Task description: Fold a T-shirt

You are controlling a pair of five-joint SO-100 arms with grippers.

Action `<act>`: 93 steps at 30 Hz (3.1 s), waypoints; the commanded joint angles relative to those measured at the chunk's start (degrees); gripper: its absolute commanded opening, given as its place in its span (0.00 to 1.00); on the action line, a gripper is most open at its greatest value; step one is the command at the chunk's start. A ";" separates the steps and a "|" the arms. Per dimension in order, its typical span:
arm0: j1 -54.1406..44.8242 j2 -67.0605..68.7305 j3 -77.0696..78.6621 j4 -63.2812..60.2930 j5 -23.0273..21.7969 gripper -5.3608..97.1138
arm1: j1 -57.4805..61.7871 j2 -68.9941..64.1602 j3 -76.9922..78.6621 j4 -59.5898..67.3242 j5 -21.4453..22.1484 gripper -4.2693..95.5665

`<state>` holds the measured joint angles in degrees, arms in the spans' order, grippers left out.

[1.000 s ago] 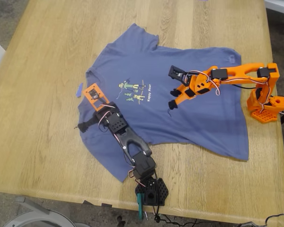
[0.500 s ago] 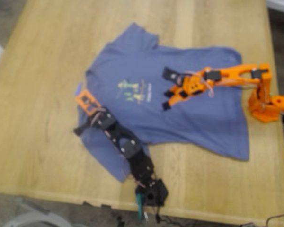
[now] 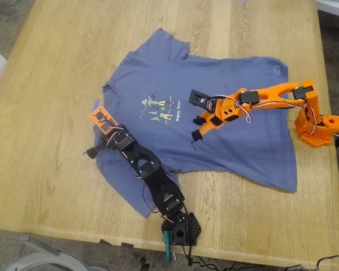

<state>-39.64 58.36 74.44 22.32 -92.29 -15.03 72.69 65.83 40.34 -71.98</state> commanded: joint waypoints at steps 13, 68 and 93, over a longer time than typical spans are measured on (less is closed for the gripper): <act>0.79 -10.20 -14.59 1.23 -1.93 0.72 | 1.85 18.19 26.02 -2.37 -0.53 0.35; 3.87 -23.73 -23.29 9.58 -13.01 0.05 | 6.15 9.49 28.92 -20.13 2.55 0.35; 4.39 -23.91 -23.29 8.88 -13.54 0.05 | 4.75 -0.35 30.59 -32.43 5.54 0.37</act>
<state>-38.23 34.54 51.42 31.11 -104.68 -9.93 72.25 99.23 9.14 -66.88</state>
